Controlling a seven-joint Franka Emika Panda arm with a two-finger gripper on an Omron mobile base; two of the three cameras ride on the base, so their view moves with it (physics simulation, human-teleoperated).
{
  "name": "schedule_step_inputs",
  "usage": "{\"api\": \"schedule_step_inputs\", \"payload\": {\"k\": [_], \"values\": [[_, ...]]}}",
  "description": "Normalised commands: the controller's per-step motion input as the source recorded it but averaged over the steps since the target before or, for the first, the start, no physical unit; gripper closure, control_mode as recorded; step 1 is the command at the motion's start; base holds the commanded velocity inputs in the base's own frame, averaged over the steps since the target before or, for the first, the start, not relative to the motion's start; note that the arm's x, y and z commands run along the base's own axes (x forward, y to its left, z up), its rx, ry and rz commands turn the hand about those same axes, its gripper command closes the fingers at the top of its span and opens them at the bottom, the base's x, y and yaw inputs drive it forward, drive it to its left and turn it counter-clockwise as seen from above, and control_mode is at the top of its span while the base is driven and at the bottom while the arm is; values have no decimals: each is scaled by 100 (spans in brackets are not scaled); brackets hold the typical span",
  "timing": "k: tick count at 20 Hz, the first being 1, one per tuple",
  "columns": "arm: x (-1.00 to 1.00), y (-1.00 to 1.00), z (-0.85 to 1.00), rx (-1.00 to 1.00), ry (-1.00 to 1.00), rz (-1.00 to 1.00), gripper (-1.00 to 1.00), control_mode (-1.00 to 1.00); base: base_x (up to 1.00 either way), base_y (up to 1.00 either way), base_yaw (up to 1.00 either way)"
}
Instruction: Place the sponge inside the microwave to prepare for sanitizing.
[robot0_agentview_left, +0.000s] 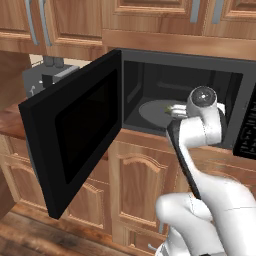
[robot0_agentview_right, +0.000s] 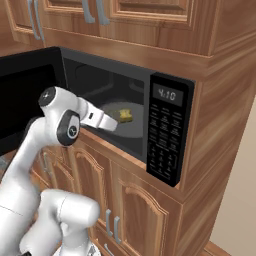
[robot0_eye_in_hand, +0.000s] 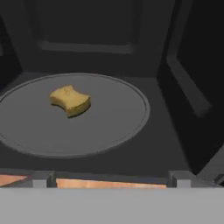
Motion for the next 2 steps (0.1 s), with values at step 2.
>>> {"api": "schedule_step_inputs", "payload": {"k": [2], "values": [[-100, 35, 40, 0, -2, 0, -100, -100, 0, 0, 0]]}}
